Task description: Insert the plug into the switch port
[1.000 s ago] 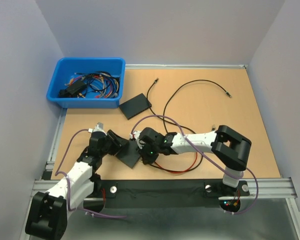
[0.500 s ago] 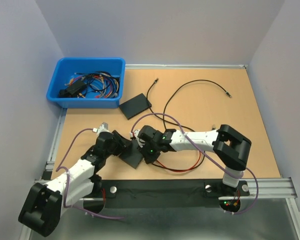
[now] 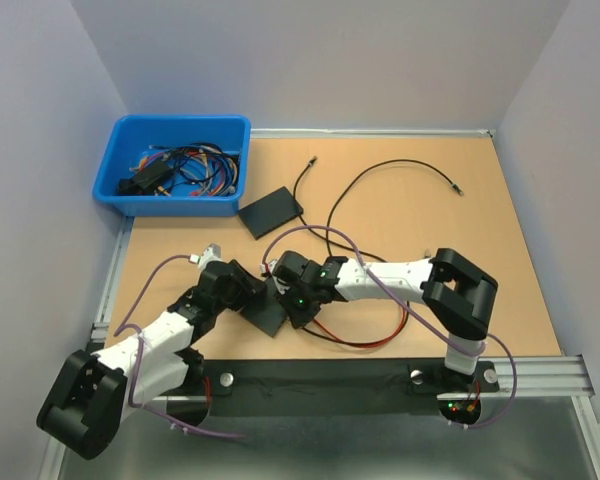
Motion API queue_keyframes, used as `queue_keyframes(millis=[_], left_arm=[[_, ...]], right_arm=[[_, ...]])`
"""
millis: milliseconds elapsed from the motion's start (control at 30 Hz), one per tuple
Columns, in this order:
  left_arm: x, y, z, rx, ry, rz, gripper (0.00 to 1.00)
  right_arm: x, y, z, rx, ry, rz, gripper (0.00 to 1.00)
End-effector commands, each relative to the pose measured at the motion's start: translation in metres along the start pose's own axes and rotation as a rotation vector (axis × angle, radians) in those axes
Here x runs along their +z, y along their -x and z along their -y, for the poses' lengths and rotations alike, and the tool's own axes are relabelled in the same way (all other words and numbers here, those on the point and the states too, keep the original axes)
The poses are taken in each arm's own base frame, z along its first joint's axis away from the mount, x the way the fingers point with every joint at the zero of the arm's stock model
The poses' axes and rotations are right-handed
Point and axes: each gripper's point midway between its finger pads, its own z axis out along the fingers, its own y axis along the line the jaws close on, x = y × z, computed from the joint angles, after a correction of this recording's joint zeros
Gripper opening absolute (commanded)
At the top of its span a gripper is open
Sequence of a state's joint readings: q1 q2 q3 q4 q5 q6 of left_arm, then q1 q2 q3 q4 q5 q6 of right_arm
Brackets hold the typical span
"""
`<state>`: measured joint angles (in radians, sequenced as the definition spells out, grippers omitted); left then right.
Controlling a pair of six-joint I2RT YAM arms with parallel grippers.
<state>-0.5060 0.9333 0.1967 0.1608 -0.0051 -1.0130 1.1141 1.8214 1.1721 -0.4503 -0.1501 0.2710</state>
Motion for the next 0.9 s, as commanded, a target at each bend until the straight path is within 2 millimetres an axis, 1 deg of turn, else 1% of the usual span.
queue_keyframes(millis=[0,133,367,400,500,600,667,867], left_arm=[[-0.003,-0.022,-0.004,0.002,0.017,-0.101,0.54],[-0.001,-0.024,-0.004,0.015,0.02,-0.117,0.54],[0.002,-0.027,-0.001,0.046,0.008,-0.14,0.54],[0.002,-0.028,-0.001,0.053,0.008,-0.145,0.54],[0.003,-0.03,0.0,0.068,0.002,-0.16,0.54],[0.003,-0.032,0.001,0.077,-0.004,-0.169,0.51],[0.003,-0.032,0.002,0.078,-0.012,-0.174,0.5],[0.003,-0.034,0.002,0.085,-0.017,-0.182,0.47]], right_arm=[[0.002,0.063,-0.012,0.019,-0.005,0.206,0.0],[0.003,0.069,-0.006,0.014,-0.045,0.226,0.0],[-0.003,0.082,-0.004,-0.033,-0.066,0.267,0.0],[-0.005,0.085,-0.001,-0.036,-0.086,0.281,0.0],[-0.012,0.095,-0.003,-0.057,-0.085,0.319,0.0],[-0.02,0.106,-0.007,-0.072,-0.072,0.373,0.0],[-0.025,0.111,-0.008,-0.084,-0.068,0.4,0.0],[-0.032,0.122,-0.014,-0.097,-0.049,0.45,0.0]])
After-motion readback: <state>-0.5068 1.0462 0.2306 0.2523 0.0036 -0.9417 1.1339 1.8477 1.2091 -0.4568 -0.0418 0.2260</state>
